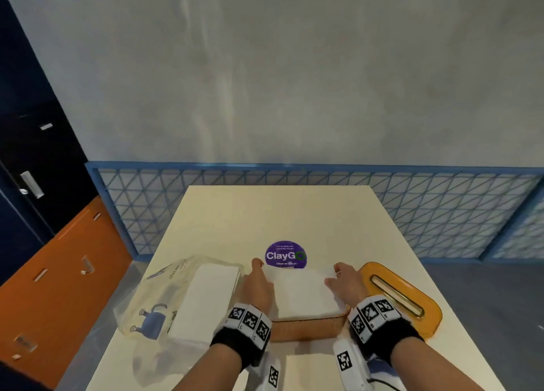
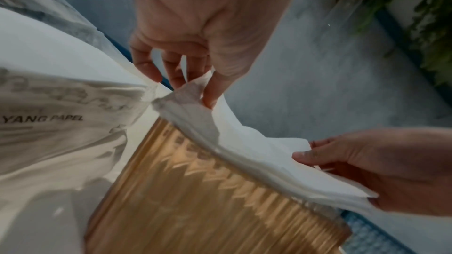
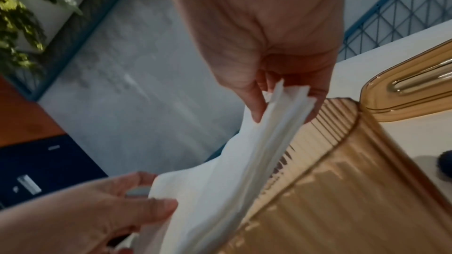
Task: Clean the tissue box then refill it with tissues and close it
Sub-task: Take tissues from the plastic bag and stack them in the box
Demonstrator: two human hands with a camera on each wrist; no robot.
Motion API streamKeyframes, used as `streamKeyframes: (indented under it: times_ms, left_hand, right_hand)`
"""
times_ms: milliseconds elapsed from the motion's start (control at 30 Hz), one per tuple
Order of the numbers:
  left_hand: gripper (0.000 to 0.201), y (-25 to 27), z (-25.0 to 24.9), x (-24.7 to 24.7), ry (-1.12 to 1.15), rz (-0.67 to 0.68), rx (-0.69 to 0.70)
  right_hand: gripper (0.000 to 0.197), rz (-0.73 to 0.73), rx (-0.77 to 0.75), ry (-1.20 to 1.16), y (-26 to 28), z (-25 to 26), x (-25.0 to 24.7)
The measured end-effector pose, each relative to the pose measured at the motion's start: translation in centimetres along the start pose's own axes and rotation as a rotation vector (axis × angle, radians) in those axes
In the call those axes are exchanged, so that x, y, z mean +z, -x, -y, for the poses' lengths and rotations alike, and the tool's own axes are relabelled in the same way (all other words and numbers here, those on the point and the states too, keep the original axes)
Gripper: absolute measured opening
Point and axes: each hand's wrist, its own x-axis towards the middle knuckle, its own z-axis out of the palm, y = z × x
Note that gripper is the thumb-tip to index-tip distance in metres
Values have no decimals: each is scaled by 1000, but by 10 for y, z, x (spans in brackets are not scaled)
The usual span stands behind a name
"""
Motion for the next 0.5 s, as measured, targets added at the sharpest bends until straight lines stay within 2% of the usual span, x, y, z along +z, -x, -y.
streamKeyframes:
  times_ms: [200,333,400,500]
  left_hand:
    - [51,-6,5,15,-401,12,93]
    - [51,-9,8,22,-636,26,207]
    - [55,-10,8,24,-673,10,254]
    - [60,-7,1,29,-608,-43,362]
  right_hand:
    - [28,-13,-43,213,-7,-3,19]
    - [33,26,-41,328,-7,0,24]
    - [33,30,-73,398,-4,2,26]
    - [36,-77,-228,517,7,5,27]
